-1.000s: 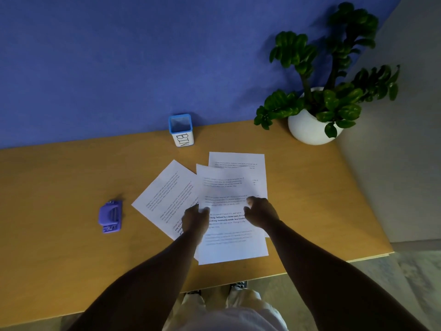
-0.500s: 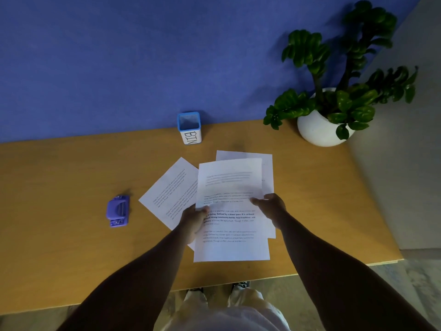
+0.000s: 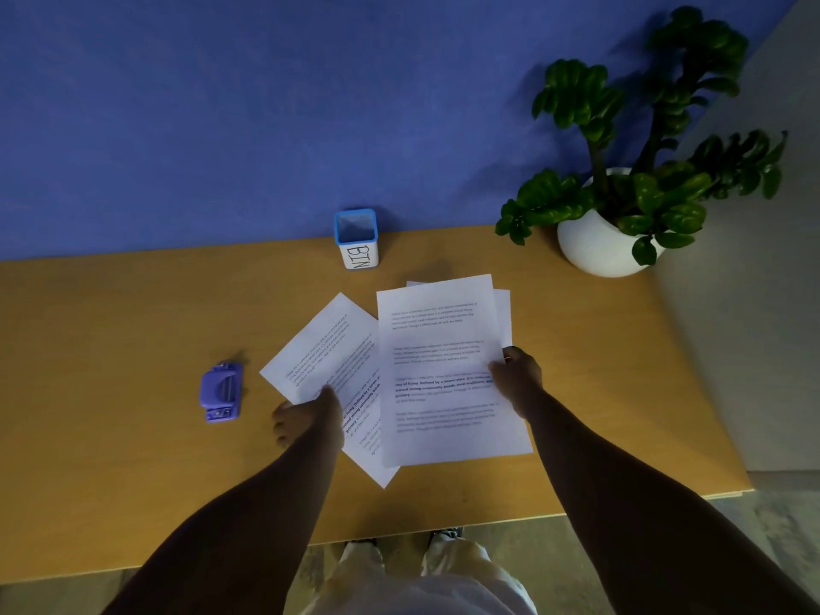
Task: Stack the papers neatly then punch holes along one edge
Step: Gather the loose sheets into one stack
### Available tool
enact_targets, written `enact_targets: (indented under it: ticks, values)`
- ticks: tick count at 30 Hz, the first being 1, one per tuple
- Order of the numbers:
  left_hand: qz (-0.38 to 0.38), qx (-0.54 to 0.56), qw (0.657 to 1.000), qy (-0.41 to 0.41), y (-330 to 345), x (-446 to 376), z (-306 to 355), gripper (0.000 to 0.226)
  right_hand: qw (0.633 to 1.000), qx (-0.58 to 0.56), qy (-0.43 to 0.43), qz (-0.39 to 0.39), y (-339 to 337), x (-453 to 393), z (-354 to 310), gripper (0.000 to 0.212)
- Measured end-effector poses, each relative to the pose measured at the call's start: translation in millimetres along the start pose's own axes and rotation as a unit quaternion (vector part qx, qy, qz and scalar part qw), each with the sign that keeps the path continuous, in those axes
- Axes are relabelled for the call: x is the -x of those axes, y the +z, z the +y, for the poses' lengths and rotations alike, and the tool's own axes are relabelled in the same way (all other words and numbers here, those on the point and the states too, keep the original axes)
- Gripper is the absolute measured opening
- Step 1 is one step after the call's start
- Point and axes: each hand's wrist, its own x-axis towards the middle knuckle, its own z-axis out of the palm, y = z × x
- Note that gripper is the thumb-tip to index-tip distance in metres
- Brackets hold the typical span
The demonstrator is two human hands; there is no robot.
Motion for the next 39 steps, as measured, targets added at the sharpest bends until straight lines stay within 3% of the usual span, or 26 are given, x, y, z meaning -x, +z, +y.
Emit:
enact_targets:
  ticks: [3, 8, 14, 18, 22, 25, 29, 34, 39]
  values:
    - [-0.014, -0.104, 0.994, -0.029, -3.3, 4.8, -1.1, 0.113, 1.000, 0.026, 0.014, 0.003, -4.0, -4.2, 3.7, 0.022]
    - [-0.045, -0.099, 0.993, -0.043, 8.4, 12.0, 5.0, 0.123, 0.999, 0.043, 0.024, 0.004, -6.4, -5.0, 8.0, 0.025]
    - [-0.026, -0.152, 0.987, -0.044, 18.1, 10.7, 5.4, 0.131, 0.999, 0.043, 0.031, 0.001, -8.0, -4.2, 13.4, 0.030]
    - [0.012, -0.189, 0.980, 0.053, 18.9, 1.3, 2.6, 0.100, 0.999, 0.037, 0.029, -0.005, -6.6, -2.7, 10.9, 0.028]
    - [-0.053, 0.003, 0.998, 0.029, 19.1, -7.3, 2.8, 0.080, 1.000, 0.021, 0.016, -0.010, -1.5, -1.7, 3.7, 0.026]
    - [-0.077, 0.040, 0.993, 0.075, 12.1, -10.7, -3.9, 0.037, 1.000, -0.004, 0.010, -0.024, 2.3, -2.1, -1.9, 0.020]
    - [-0.044, 0.048, 0.989, 0.132, 1.0, -19.5, -10.4, 0.039, 0.999, -0.036, 0.010, -0.031, 7.7, -1.7, -9.3, 0.015]
    - [-0.085, 0.059, 0.970, 0.218, -15.9, -34.6, -13.8, 0.021, 0.994, -0.074, 0.015, -0.079, 21.4, 1.2, -24.0, 0.012]
    - [-0.129, 0.097, 0.964, 0.211, -28.1, -44.6, -8.5, 0.014, 0.988, -0.071, -0.007, -0.134, 41.3, 11.6, -46.6, 0.007]
